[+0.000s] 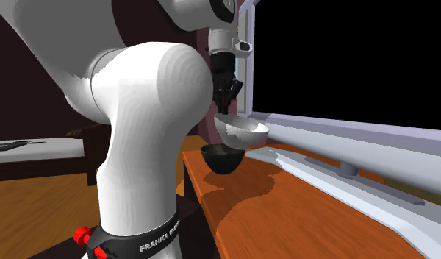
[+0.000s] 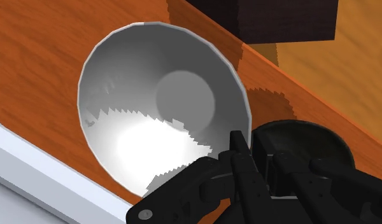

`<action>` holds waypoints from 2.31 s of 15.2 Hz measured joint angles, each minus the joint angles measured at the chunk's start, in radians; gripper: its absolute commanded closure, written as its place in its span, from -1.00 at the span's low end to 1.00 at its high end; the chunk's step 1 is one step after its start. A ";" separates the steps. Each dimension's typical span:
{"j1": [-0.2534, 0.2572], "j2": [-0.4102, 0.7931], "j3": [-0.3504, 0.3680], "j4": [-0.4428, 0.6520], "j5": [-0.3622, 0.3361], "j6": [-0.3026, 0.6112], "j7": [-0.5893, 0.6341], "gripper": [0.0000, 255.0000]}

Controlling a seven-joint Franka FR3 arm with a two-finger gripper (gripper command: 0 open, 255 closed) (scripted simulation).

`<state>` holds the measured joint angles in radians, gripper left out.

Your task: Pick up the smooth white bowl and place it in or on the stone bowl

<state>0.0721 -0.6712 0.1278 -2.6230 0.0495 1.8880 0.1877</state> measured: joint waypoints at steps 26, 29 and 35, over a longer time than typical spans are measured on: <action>0.049 0.553 0.208 0.478 -0.020 0.071 0.288 1.00; 0.048 0.566 0.209 0.447 -0.024 0.114 0.290 1.00; 0.049 0.599 0.213 0.400 -0.035 0.192 0.300 1.00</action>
<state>0.1212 -0.0718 0.3410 -2.2229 0.0148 2.0804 0.4880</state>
